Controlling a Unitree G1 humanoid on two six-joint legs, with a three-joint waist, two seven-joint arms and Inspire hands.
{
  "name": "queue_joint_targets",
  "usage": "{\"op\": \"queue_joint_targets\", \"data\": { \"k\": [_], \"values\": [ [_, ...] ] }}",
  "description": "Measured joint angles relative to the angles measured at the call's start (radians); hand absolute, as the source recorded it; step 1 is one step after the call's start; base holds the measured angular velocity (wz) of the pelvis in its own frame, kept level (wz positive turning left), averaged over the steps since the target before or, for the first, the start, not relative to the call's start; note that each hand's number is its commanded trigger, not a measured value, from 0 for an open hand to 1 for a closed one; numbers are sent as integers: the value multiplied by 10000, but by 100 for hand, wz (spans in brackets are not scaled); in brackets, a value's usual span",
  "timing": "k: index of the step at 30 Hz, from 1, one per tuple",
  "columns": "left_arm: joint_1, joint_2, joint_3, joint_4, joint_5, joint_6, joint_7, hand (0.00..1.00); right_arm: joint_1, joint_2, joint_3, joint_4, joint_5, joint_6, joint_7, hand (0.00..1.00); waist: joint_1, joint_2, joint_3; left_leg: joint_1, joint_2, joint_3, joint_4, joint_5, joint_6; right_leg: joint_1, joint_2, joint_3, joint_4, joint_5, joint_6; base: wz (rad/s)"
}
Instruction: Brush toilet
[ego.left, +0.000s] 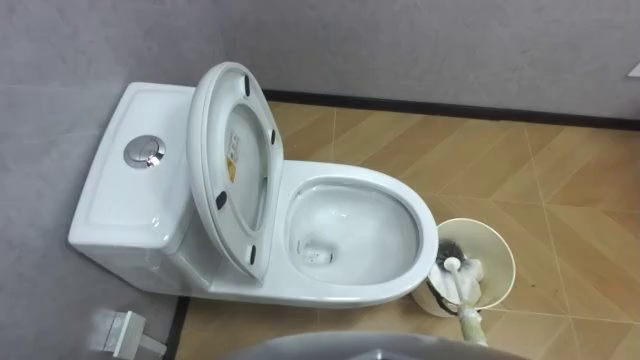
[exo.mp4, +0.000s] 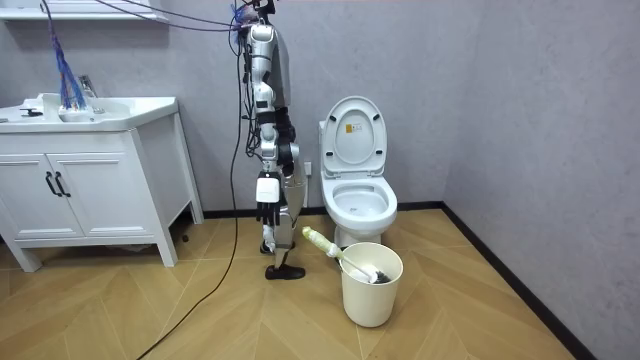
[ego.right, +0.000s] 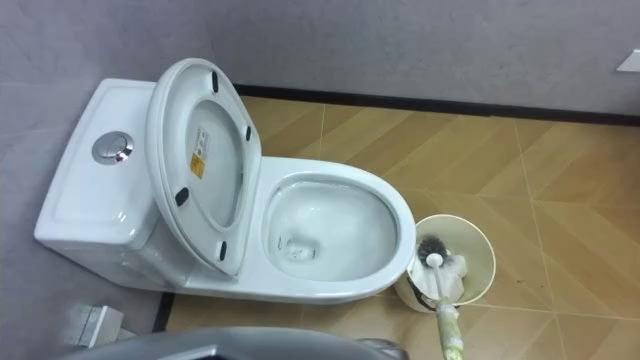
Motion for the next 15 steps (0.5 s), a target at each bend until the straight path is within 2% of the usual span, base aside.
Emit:
{"op": "queue_joint_targets", "data": {
  "k": [8,15],
  "values": [
    [-62,-9,-917,-219,-2,149,-85,0,-464,20,187,-22,-392,122,-160,0,-5,8,1,-33,17,-1,-16,-21,-8,-16,31,26,-54,0,0,0],
    [-62,-8,-939,-221,32,149,7,0,-614,31,73,-147,-367,4,-1142,0,-6,7,3,-42,15,-3,-16,-23,-6,34,30,31,-57,-1,0,0]
  ]
}}
